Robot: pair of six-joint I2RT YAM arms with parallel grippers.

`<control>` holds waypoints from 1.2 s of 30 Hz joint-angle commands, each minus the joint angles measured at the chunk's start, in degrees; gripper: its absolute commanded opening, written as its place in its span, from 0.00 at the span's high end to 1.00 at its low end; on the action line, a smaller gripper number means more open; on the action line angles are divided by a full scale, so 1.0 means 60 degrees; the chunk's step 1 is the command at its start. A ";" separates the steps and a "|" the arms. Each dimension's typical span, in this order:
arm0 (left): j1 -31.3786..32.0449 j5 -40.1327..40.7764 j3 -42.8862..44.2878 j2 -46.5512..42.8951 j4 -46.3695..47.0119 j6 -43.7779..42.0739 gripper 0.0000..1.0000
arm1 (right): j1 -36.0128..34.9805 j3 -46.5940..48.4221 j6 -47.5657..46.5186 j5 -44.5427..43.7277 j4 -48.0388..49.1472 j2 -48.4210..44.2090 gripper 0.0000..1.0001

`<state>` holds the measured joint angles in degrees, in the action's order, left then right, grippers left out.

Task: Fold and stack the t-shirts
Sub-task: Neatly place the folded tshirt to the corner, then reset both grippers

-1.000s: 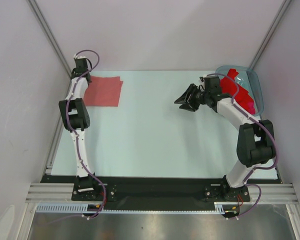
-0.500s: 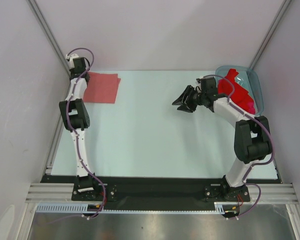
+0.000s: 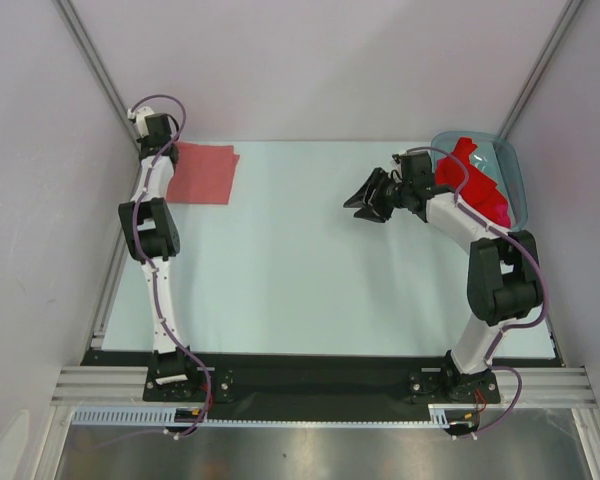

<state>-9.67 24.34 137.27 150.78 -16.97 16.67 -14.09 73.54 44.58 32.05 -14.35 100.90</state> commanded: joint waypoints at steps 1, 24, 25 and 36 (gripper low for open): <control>-0.0131 0.0163 0.0588 -0.0066 0.0704 0.0225 1.00 | -0.0055 0.0385 0.0056 -0.0098 0.0267 0.0131 0.48; 0.1347 0.0692 -0.6497 -0.6830 -0.0275 0.0400 0.23 | -0.0084 -0.0974 -0.0867 -0.0040 -0.2779 -0.3718 0.46; 0.1479 0.0472 -0.6951 -0.7632 -0.0393 0.0633 0.23 | -0.0084 -0.1252 -0.0809 -0.0039 -0.2837 -0.4156 0.46; 0.4920 -0.1809 -1.3412 -1.3958 -0.1843 0.2362 0.17 | 0.0092 -0.4636 -0.0224 -0.0449 -0.4770 -1.0133 0.41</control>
<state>16.75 20.38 63.81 77.49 -23.49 24.91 -14.09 49.28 41.95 30.76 -36.93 45.82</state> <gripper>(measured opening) 0.824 0.581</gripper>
